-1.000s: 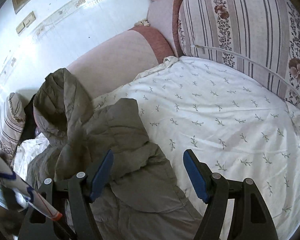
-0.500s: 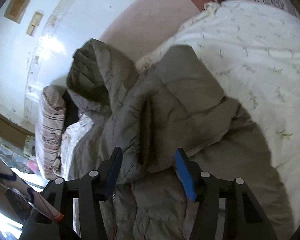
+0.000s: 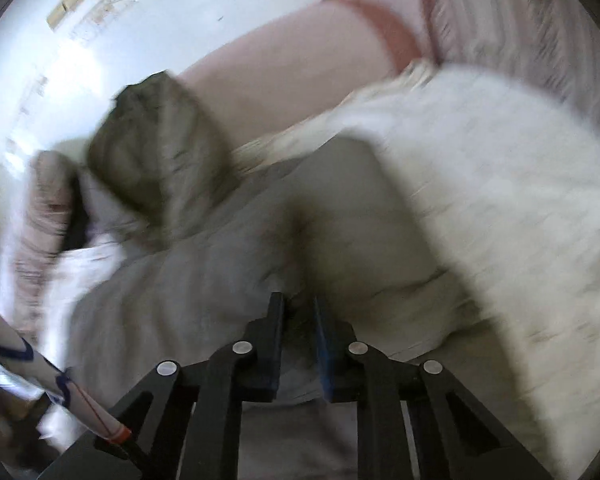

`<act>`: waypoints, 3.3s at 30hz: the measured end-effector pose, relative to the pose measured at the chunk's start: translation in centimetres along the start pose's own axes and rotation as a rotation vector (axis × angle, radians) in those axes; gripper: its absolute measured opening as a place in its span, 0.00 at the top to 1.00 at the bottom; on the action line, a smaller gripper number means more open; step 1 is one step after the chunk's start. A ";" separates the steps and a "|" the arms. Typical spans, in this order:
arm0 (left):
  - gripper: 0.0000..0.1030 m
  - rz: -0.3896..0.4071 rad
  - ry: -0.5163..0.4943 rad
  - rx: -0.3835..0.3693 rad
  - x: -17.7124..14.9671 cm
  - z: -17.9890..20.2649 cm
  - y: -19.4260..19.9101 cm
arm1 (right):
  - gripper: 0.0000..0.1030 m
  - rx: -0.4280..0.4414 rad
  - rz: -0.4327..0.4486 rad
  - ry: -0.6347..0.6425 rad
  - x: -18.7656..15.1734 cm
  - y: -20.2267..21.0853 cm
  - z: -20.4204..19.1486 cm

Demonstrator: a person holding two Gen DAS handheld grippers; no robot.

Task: Fold large clothes

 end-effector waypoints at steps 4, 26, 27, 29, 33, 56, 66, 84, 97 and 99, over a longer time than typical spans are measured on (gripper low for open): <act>0.31 -0.007 -0.019 0.034 -0.5 -0.1 -0.3 | 0.85 -0.071 -0.132 0.020 -2.1 -3.0 1.9; 0.27 0.076 -0.161 -0.027 -1.6 7.2 1.9 | 0.82 -0.075 -0.011 0.328 -2.9 -2.3 -5.2; 0.26 0.072 -0.162 -0.024 -1.6 7.2 1.8 | 0.82 -0.083 -0.014 0.336 -3.1 -2.4 -5.2; 0.25 0.065 -0.162 -0.022 -1.7 7.1 1.6 | 0.82 -0.104 -0.015 0.358 -3.2 -2.6 -5.3; 0.25 0.062 -0.162 -0.019 -1.8 7.1 1.5 | 0.81 -0.140 -0.004 0.395 -3.5 -2.6 -5.5; 0.24 0.075 -0.168 -0.005 -1.6 7.0 1.8 | 0.69 -0.080 0.098 0.479 -3.8 1.1 -8.8; 0.24 0.081 -0.170 -0.001 -1.4 7.1 1.8 | 0.68 -0.078 0.027 0.456 -4.4 -0.6 -8.0; 0.24 0.103 -0.171 0.006 -0.9 7.2 2.4 | 0.68 -0.107 0.023 0.487 -4.6 -1.0 -8.2; 0.24 0.254 -0.102 -0.042 1.3 7.1 7.1 | 0.67 -0.110 0.022 0.488 -4.7 -0.9 -8.2; 0.24 0.275 -0.089 -0.050 1.6 7.0 7.8 | 0.67 -0.110 0.022 0.488 -4.7 -1.0 -8.2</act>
Point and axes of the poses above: each gripper's, at about its wrist camera, not at the fingertips, and y roughly against the way its jaws point, z to its right, x to its top, the point moved 10 cm from there along -y, roughly the way its jaws point, and after that the axes turned 1 degree about -z, right-handed, at the moved point
